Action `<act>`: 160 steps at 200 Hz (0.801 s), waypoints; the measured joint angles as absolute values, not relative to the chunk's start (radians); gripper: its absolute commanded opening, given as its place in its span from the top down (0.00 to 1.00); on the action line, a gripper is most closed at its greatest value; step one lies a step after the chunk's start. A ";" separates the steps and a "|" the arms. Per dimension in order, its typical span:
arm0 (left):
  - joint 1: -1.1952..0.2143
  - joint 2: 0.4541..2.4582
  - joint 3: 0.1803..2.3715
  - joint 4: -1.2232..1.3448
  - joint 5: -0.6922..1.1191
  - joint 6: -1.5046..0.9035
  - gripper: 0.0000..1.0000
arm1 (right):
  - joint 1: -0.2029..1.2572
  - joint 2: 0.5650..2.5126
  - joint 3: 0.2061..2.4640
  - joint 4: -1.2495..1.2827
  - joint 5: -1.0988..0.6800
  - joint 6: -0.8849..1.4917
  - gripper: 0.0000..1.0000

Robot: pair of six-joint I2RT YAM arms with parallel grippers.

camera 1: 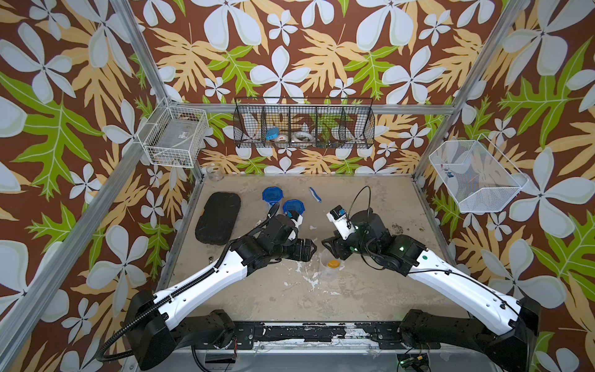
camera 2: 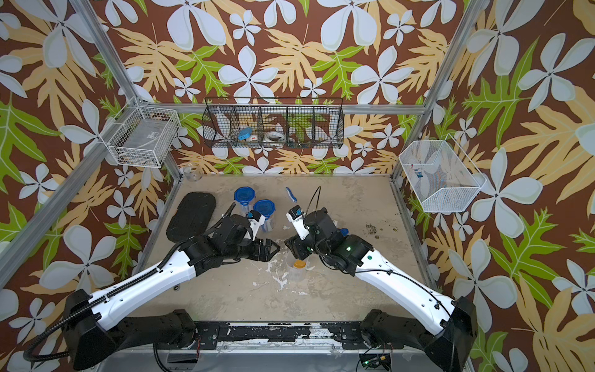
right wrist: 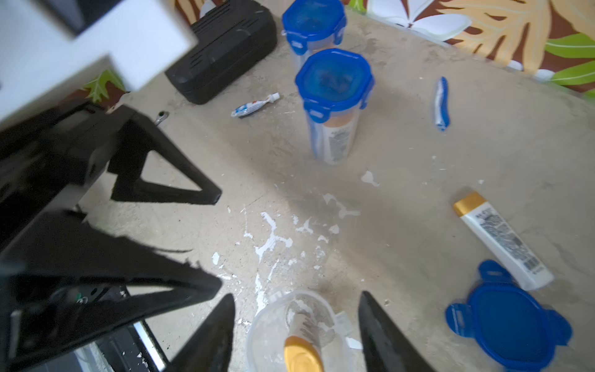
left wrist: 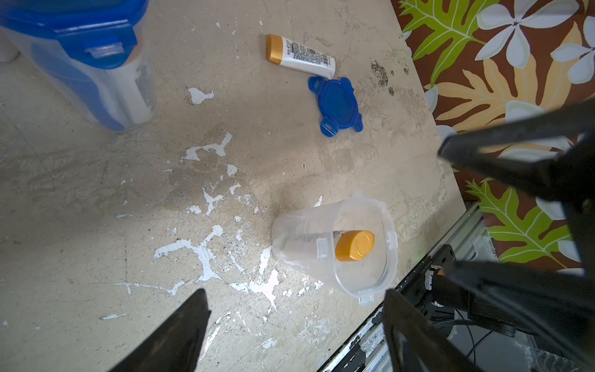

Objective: Pack away toiletry kits
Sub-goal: Pick up the toiletry item from the center of the board.

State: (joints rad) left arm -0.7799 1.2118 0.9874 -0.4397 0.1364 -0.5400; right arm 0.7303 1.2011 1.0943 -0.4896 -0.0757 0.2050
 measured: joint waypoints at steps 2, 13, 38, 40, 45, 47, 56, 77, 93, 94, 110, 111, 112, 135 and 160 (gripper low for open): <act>-0.780 1.212 0.987 -0.440 0.136 -0.539 0.15 | 0.718 1.208 1.102 -0.496 -0.077 0.205 0.22; -0.780 1.216 0.988 -0.440 0.137 -0.539 0.15 | 0.651 1.253 1.139 -0.527 -0.083 0.201 0.15; -0.780 1.236 1.011 -0.450 0.141 -0.538 0.14 | 0.484 1.394 1.203 -0.593 -0.131 0.158 0.09; -0.780 1.237 1.014 -0.450 0.142 -0.538 0.14 | 0.470 1.409 1.208 -0.596 -0.131 0.151 0.09; -0.780 1.240 1.022 -0.450 0.144 -0.537 0.13 | 0.439 1.443 1.221 -0.605 -0.137 0.139 0.10; -0.780 1.242 1.025 -0.450 0.144 -0.536 0.12 | 0.426 1.459 1.226 -0.608 -0.138 0.133 0.10; -0.780 1.250 1.040 -0.449 0.149 -0.534 0.06 | 0.376 1.529 1.254 -0.632 -0.154 0.109 0.10; -0.780 1.274 1.072 -0.449 0.167 -0.531 0.00 | 0.306 1.675 1.329 -0.667 -0.158 0.050 0.10; -0.780 1.295 1.093 -0.449 0.183 -0.525 0.00 | 0.279 1.754 1.384 -0.682 -0.154 0.017 0.10; -0.780 1.296 1.093 -0.449 0.184 -0.525 0.00 | 0.278 1.761 1.390 -0.683 -0.154 0.015 0.10; -0.780 1.310 1.106 -0.449 0.200 -0.529 0.00 | 0.265 1.839 1.459 -0.685 -0.138 -0.011 0.09; -0.780 1.311 1.106 -0.449 0.201 -0.529 0.00 | 0.265 1.842 1.462 -0.685 -0.136 -0.012 0.09; -0.780 1.311 1.107 -0.448 0.203 -0.529 0.00 | 0.265 1.850 1.468 -0.685 -0.133 -0.014 0.09; -0.780 1.311 1.108 -0.447 0.215 -0.544 0.00 | 0.264 1.968 1.564 -0.690 -0.120 -0.043 0.08; -0.780 1.314 1.108 -0.438 0.230 -0.548 0.00 | 0.245 2.065 1.641 -0.692 -0.134 -0.044 0.08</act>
State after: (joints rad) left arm -0.7799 1.3144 1.1080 -0.4381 0.2298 -0.5476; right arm 0.2451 2.0651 1.6413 -0.6918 -0.1341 -0.0441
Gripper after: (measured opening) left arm 0.996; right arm 0.915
